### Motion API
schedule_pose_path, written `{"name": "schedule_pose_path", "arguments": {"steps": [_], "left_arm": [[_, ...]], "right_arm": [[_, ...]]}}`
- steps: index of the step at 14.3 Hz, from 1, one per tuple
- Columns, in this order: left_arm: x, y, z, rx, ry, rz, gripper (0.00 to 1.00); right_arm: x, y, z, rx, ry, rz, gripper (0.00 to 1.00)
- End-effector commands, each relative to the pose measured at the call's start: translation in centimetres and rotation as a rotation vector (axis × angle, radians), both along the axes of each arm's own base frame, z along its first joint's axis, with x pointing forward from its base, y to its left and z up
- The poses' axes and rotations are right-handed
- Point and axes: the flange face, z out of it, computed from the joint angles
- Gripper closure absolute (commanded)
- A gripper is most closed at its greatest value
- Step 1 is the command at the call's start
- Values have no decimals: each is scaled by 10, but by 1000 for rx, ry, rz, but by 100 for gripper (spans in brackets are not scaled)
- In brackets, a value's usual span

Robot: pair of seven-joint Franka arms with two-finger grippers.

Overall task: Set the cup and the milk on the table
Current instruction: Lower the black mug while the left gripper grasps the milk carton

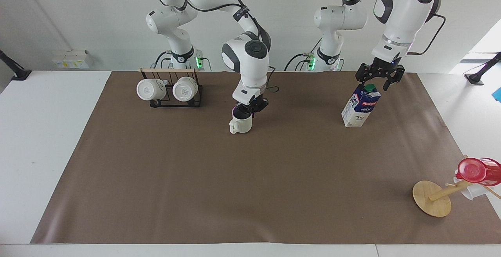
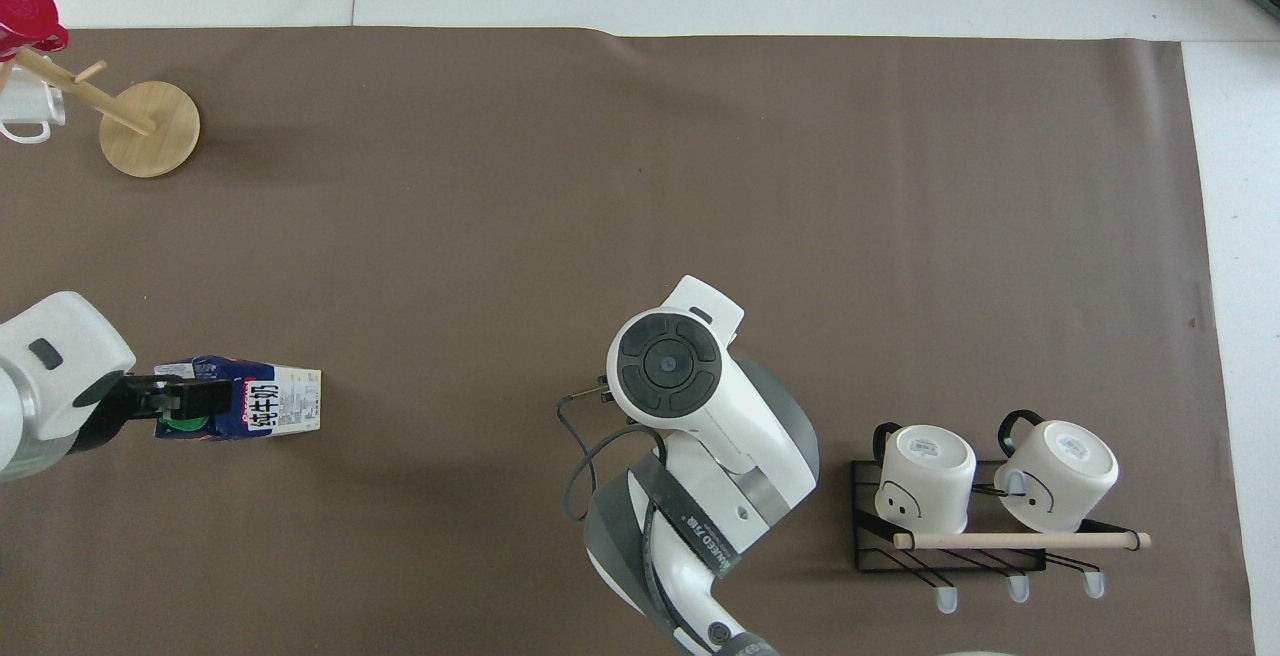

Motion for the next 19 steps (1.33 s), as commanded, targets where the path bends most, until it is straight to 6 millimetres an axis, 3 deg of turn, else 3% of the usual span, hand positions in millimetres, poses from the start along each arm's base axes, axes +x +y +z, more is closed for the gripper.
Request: {"name": "schedule_pose_path", "arguments": {"steps": [1, 4, 5, 7, 8, 10, 14, 19], "left_arm": [[-12, -2, -7, 0, -18, -17, 0], [-13, -4, -14, 1, -19, -21, 0], [-13, -4, -15, 1, -28, -22, 0], [-15, -3, -25, 3, -31, -26, 0], [-16, -3, -30, 9, -31, -34, 0], [-15, -1, -32, 22, -40, -61, 0], [-15, 2, -41, 25, -46, -61, 0], [-15, 4, -42, 26, -49, -62, 0]], "right_arm": [[-4, 2, -3, 26, -12, 16, 100], [-5, 2, -4, 27, -13, 19, 100], [-5, 2, -6, 25, -10, 16, 95], [-5, 2, -8, 24, -8, 7, 34], [-4, 2, -7, 25, -7, 3, 14], [-1, 5, -4, 32, -15, -4, 0], [2, 2, 32, 65, -52, -26, 0], [1, -33, 101, 84, -71, -69, 0]]}}
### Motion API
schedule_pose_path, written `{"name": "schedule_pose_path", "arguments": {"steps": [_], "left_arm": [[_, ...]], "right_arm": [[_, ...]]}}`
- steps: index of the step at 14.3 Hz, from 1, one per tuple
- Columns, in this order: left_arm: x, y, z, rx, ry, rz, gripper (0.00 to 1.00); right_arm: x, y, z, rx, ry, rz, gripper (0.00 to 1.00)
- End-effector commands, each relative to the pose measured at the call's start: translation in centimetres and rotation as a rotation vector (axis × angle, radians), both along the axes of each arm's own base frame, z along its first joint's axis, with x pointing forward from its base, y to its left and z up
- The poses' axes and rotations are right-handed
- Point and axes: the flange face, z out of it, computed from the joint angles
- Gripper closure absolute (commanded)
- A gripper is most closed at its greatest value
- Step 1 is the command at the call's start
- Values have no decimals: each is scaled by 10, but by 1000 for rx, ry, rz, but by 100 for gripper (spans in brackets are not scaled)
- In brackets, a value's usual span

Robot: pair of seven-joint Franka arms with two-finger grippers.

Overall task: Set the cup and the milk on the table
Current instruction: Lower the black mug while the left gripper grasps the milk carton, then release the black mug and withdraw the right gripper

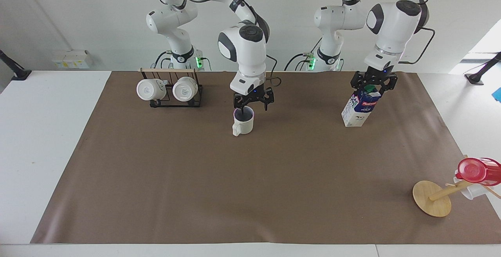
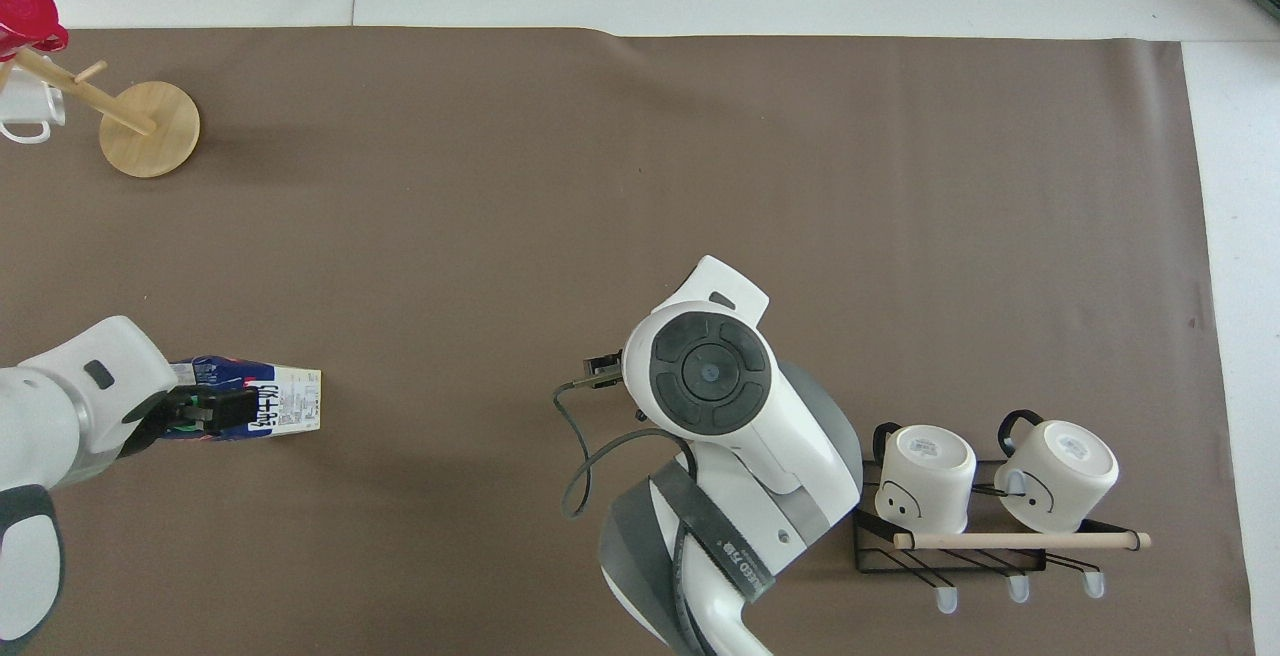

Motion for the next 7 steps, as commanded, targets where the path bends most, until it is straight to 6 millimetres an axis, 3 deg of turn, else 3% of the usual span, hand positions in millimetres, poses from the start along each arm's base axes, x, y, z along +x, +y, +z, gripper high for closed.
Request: {"name": "schedule_pose_path", "arguments": {"steps": [1, 2, 5, 7], "left_arm": [[-8, 4, -1, 13, -22, -17, 0], [-9, 4, -1, 12, -19, -17, 0], [-9, 4, -1, 14, -16, -19, 31], [-9, 4, 0, 12, -15, -18, 37]], "right_arm": [[-6, -26, 36, 12, 15, -34, 0], [-5, -32, 42, 9, 18, -43, 0], [2, -64, 61, 0, 19, -88, 0], [8, -96, 79, -3, 17, -108, 0]]}}
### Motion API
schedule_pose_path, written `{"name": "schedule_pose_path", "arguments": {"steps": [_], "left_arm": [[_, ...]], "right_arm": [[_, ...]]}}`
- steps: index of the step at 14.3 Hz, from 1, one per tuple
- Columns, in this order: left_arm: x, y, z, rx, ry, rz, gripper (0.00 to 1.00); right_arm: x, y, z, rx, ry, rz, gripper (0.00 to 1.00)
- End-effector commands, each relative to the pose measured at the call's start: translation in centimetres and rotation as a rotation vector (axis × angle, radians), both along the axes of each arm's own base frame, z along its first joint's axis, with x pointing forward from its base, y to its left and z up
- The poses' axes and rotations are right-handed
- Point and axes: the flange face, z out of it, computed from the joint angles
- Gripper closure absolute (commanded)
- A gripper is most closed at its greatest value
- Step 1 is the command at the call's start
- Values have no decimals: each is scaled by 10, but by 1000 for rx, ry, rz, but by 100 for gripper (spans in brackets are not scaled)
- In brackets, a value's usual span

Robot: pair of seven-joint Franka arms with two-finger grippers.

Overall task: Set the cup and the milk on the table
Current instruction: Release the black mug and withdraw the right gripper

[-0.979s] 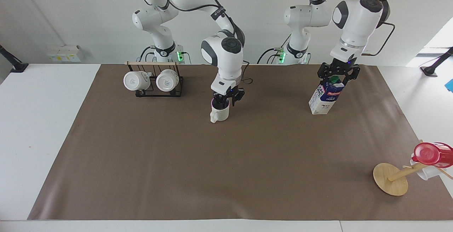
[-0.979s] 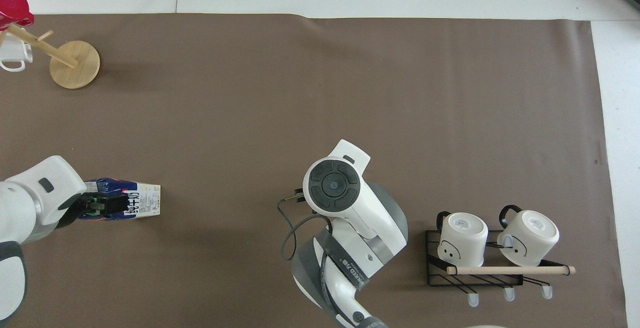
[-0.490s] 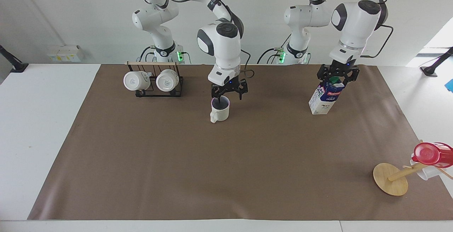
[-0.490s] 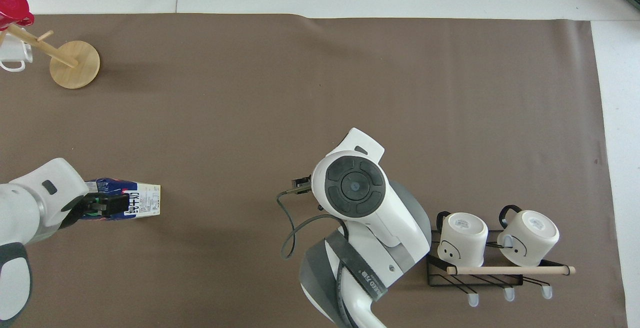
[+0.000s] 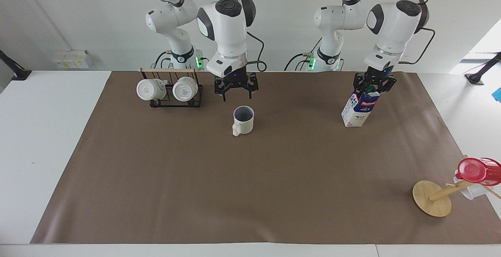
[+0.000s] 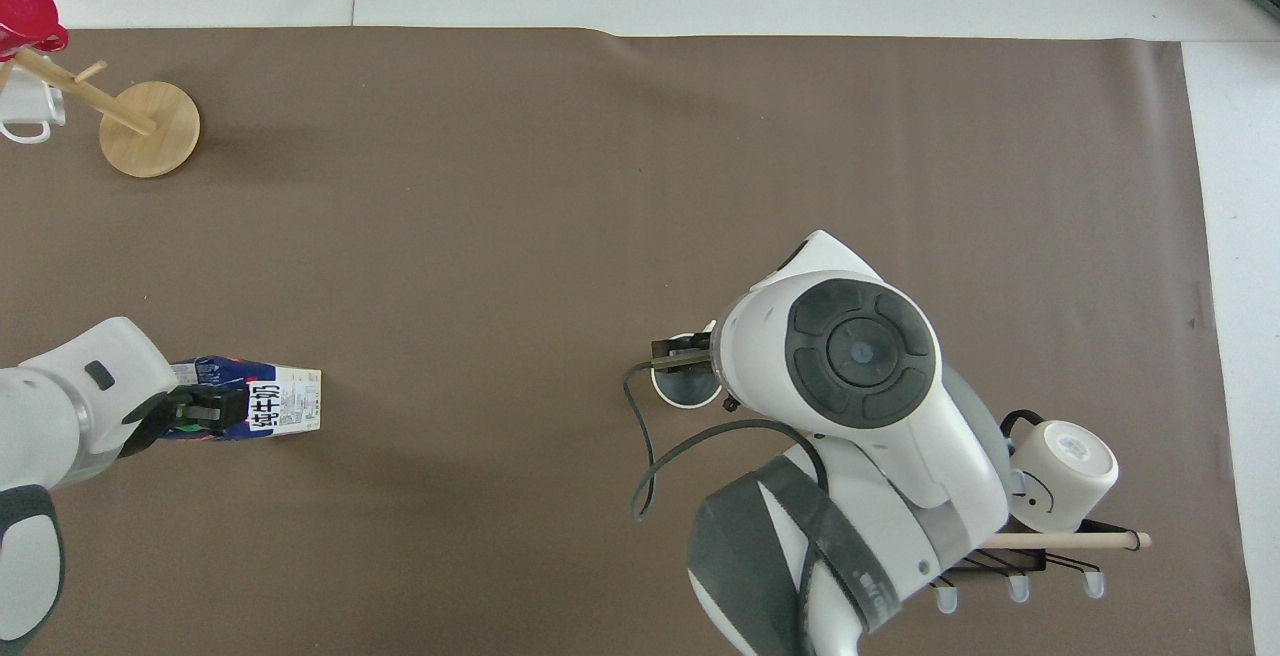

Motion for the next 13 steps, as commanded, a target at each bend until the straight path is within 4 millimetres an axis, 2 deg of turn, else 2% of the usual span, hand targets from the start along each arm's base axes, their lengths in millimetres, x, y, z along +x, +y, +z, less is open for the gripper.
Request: {"name": "schedule_pose_path", "arguments": {"steps": [1, 6, 10, 11, 13], "left_arm": [[-8, 4, 0, 12, -16, -10, 37], [-1, 3, 19, 10, -19, 4, 46], [4, -3, 36, 2, -20, 45, 48], [4, -10, 39, -1, -17, 62, 48], [1, -42, 40, -17, -16, 103, 48]], "right_arm": [[4, -47, 25, 0, 5, -11, 0], [15, -140, 58, -21, 73, -36, 0], [24, -212, 67, -24, 93, -62, 0], [26, -226, 69, -24, 93, -65, 0], [28, -248, 69, -22, 94, -71, 0]]}}
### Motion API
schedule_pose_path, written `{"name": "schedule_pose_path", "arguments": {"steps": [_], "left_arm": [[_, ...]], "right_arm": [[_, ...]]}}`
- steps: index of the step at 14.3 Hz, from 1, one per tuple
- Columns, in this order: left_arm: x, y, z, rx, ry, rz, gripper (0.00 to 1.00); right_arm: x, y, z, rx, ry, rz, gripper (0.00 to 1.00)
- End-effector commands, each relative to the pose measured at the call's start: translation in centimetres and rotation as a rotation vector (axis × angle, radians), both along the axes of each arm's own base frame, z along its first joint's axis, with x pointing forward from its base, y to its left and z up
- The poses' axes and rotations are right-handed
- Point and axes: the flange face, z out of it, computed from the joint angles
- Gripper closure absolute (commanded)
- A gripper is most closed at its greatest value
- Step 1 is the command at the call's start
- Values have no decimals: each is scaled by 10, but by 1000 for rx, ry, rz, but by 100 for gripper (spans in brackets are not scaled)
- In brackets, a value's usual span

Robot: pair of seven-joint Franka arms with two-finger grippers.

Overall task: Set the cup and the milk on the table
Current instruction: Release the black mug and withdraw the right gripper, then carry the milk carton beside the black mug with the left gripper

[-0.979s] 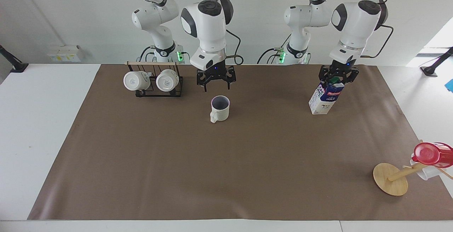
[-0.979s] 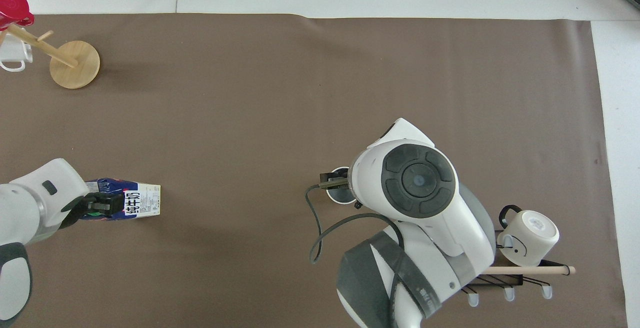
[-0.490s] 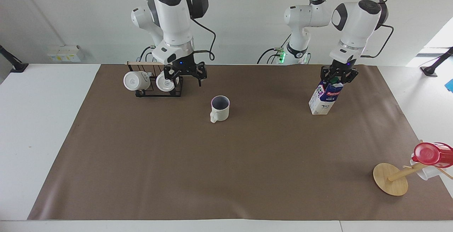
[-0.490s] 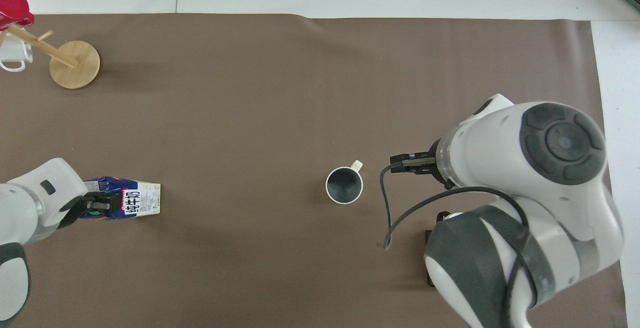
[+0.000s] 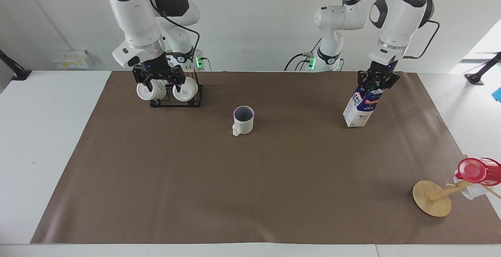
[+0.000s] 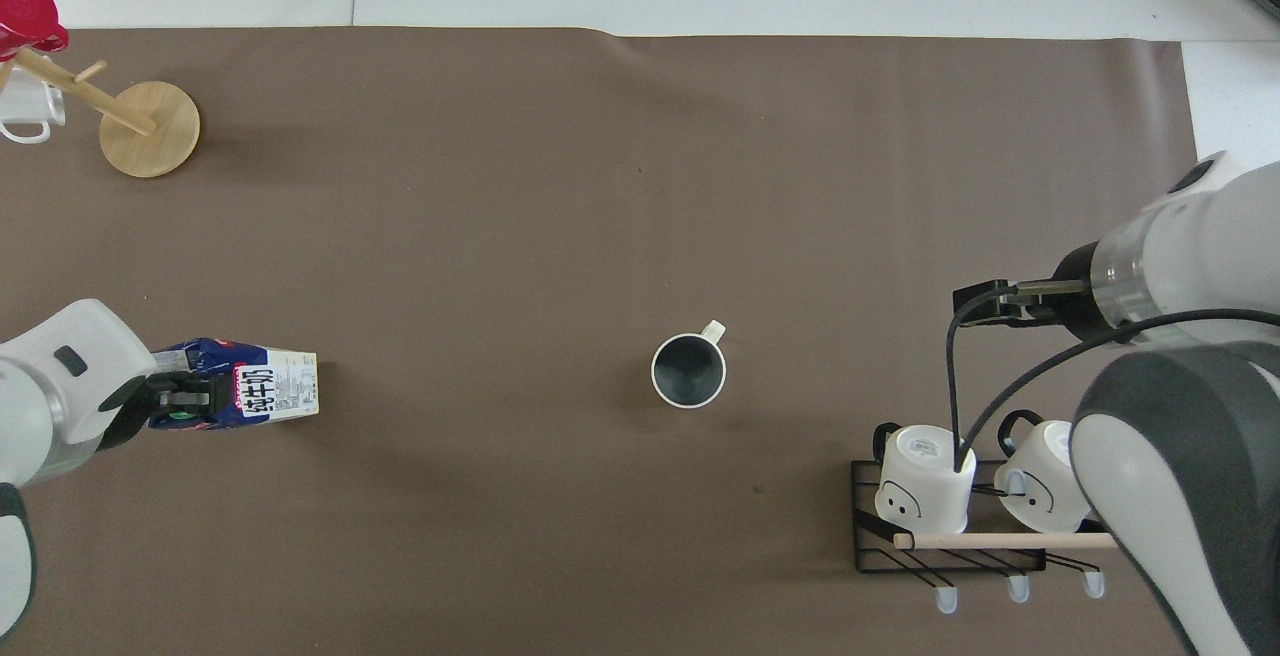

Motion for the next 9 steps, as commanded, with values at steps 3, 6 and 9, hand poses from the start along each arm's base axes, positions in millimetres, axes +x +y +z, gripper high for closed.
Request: {"name": "schedule_pose_path", "arguments": {"steps": [3, 6, 9], "left_arm": [[-6, -85, 16, -27, 18, 90, 48], [0, -138, 33, -12, 25, 108, 48], [10, -186, 34, -10, 26, 101, 48]], "right_arm": [[1, -49, 4, 16, 9, 19, 0], [3, -59, 7, 16, -1, 11, 0], [9, -59, 36, 9, -53, 12, 0]]}}
